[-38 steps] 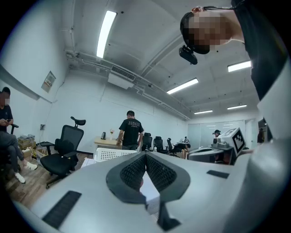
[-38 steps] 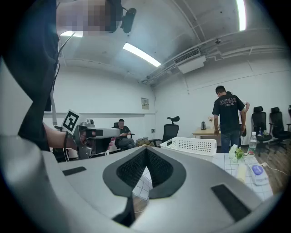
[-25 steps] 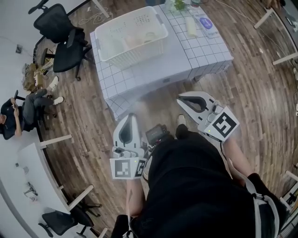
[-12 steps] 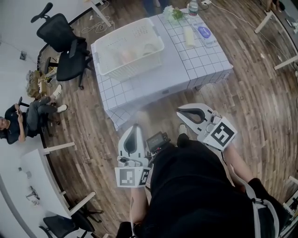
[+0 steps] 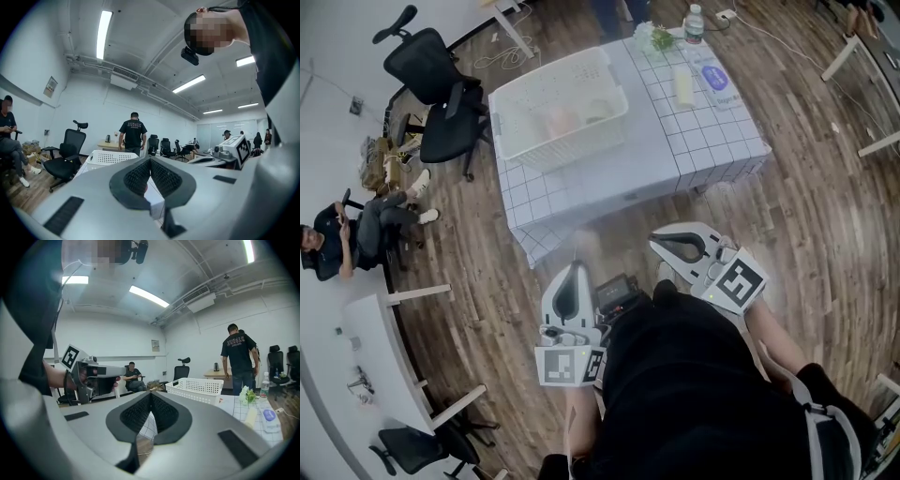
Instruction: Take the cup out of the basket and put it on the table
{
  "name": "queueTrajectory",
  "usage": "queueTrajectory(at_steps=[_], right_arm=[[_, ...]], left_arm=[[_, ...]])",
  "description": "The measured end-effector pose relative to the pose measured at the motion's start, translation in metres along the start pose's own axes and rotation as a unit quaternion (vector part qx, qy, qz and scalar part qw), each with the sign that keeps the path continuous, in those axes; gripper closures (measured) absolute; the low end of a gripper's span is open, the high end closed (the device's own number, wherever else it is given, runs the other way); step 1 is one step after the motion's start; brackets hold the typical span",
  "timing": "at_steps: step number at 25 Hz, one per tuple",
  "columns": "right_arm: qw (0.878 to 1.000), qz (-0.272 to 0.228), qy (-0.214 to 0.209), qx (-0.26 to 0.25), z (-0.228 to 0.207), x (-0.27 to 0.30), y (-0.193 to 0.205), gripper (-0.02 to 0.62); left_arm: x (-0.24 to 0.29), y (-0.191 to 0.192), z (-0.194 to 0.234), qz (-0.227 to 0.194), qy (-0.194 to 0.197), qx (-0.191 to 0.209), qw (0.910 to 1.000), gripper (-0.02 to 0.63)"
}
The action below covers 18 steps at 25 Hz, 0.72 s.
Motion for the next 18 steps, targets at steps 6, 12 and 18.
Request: queueTrajectory(at_steps=[6, 12, 18], right_arm=[[1.000, 0.005, -0.005, -0.002, -0.004, -0.001, 0.003, 0.580], [1.000, 0.006, -0.001, 0.000, -0.011, 0.005, 0.002, 0.580], [1.000, 0.003, 0.012, -0.001, -0.018, 0.022, -0.002, 0.580]], left_arm=[[0.002, 0.005, -0.005, 0.011, -0.005, -0.001, 0.9999, 0.597], [0.011, 0.000, 0.001, 0.007, 0.001, 0.001, 1.0000, 0.597], [0.020, -0.005, 0.022, 0.002, 0.008, 0.003, 1.0000, 0.597]])
Point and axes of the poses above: the fingertips, and each gripper's own axes: x forward along the fingers, z to its left, y out of its underside, the point moved 3 cm from there along -x, backward along the fingers, and after that the axes turned 5 degrees about -z, right-handed, at the moved point
